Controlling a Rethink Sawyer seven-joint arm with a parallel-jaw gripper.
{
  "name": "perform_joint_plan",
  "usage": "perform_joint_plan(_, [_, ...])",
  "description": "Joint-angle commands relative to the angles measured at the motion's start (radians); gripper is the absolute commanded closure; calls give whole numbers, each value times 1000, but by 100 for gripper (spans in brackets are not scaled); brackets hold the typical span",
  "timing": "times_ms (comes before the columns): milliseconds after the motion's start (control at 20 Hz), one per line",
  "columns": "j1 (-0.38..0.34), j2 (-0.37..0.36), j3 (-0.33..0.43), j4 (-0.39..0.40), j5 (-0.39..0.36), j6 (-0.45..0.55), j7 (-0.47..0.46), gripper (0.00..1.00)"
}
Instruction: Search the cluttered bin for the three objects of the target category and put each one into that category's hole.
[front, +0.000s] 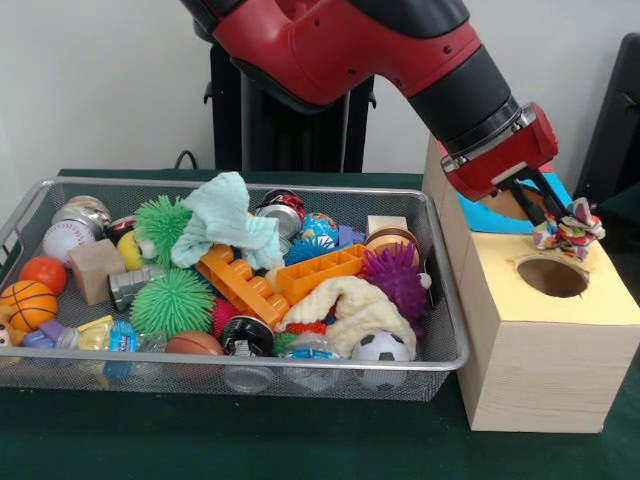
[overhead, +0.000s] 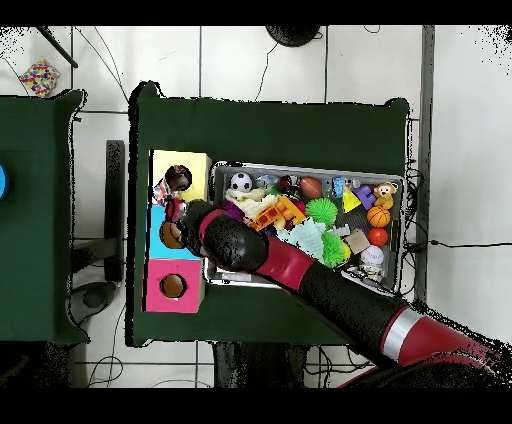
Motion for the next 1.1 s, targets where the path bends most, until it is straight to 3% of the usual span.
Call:
perform_joint_plan(50, [-21, 27, -16, -109, -44, -139, 217, 100])
perform_joint_plan(1100, [-17, 11, -29, -121, -68, -177, 222, 100])
